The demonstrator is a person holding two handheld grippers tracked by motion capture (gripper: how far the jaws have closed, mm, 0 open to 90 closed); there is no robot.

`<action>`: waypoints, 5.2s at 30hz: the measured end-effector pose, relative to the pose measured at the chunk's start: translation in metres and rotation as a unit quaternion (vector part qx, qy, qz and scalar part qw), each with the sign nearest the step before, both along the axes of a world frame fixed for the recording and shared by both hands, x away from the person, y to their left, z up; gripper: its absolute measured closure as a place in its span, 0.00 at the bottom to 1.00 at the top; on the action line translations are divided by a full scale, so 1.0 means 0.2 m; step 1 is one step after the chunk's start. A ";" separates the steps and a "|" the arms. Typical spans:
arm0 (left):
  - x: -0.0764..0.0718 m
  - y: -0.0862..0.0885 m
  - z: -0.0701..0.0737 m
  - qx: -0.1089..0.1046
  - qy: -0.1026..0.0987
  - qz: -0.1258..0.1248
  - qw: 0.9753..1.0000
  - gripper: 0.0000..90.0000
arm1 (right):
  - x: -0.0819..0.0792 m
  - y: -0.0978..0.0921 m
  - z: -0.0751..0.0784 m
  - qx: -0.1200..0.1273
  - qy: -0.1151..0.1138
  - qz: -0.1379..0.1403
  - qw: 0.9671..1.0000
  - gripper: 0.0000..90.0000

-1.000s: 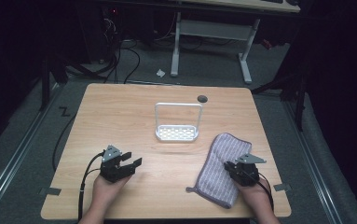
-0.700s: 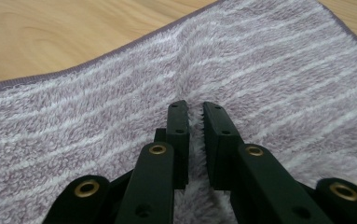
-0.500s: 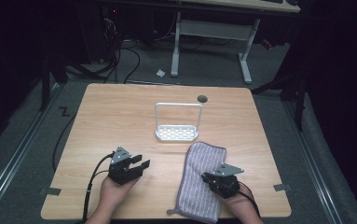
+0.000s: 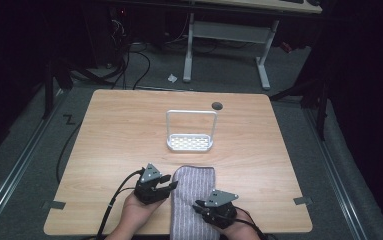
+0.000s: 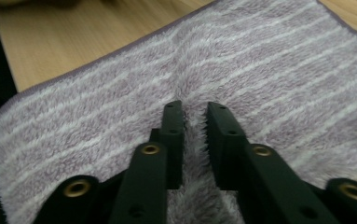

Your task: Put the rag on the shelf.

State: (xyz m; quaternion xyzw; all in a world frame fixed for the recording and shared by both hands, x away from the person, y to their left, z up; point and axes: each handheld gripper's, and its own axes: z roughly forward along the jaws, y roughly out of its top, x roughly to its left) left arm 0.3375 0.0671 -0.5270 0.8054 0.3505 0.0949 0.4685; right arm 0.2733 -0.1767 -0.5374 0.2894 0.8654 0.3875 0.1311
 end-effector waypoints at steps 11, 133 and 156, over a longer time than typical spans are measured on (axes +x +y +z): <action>-0.02 -0.10 -0.06 0.047 0.015 -0.039 0.998 0.67 | 0.18 -0.18 0.03 0.009 -0.015 -0.101 0.995 0.94; 0.02 -0.12 0.64 -0.140 -0.241 0.077 0.957 0.88 | 0.23 -0.12 0.73 0.152 -0.296 -0.190 0.924 0.93; 0.15 -0.10 0.86 -0.131 -0.309 0.094 0.937 0.88 | 0.32 -0.08 1.00 0.165 -0.347 -0.184 0.905 0.93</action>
